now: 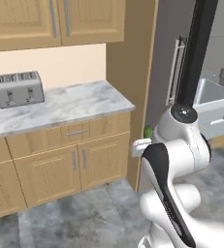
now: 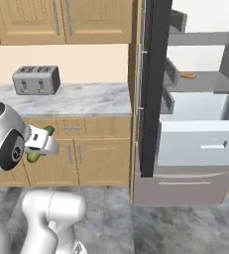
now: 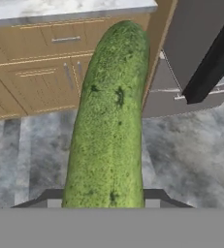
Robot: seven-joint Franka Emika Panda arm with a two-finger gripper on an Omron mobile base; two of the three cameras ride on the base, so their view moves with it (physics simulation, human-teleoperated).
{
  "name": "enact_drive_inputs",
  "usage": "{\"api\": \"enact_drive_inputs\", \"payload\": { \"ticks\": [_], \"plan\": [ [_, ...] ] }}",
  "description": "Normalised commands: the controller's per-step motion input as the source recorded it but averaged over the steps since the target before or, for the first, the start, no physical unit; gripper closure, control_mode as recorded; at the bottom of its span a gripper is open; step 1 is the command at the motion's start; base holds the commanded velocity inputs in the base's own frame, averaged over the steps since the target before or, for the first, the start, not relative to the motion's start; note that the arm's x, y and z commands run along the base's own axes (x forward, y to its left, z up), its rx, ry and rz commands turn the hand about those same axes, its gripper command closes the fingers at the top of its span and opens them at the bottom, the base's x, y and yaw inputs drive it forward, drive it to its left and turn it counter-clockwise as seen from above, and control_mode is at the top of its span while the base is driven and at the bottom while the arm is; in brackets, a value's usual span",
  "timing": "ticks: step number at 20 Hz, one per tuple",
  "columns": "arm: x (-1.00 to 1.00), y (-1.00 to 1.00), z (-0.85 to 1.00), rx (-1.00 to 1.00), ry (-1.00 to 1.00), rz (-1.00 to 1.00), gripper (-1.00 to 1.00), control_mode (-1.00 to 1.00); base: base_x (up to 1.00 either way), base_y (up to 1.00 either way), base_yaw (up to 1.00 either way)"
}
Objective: Place the tomato and cucumber inside the fridge drawer. Close the drawer after placing the vegetables.
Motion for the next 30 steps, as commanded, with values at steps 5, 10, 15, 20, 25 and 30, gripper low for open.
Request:
{"api": "enact_drive_inputs", "payload": {
  "ticks": [5,10,15,20,25,30],
  "plan": [
    [0.0,0.0,0.0,0.0,0.0,0.0,1.0,1.0,0.0,-1.0,-0.02],
    [0.0,0.0,0.0,0.0,0.0,0.0,1.0,1.0,0.01,-1.0,0.0],
    [0.0,0.0,0.0,0.0,0.0,0.0,1.0,1.0,0.23,-1.0,0.0],
    [0.0,0.0,0.0,0.0,0.0,0.0,1.0,1.0,0.48,-0.99,0.03],
    [0.0,0.0,0.0,0.0,0.0,0.0,1.0,1.0,0.96,-0.24,0.15],
    [0.0,0.0,0.0,0.0,0.0,0.0,1.0,1.0,0.59,-0.21,0.16]
  ]
}}
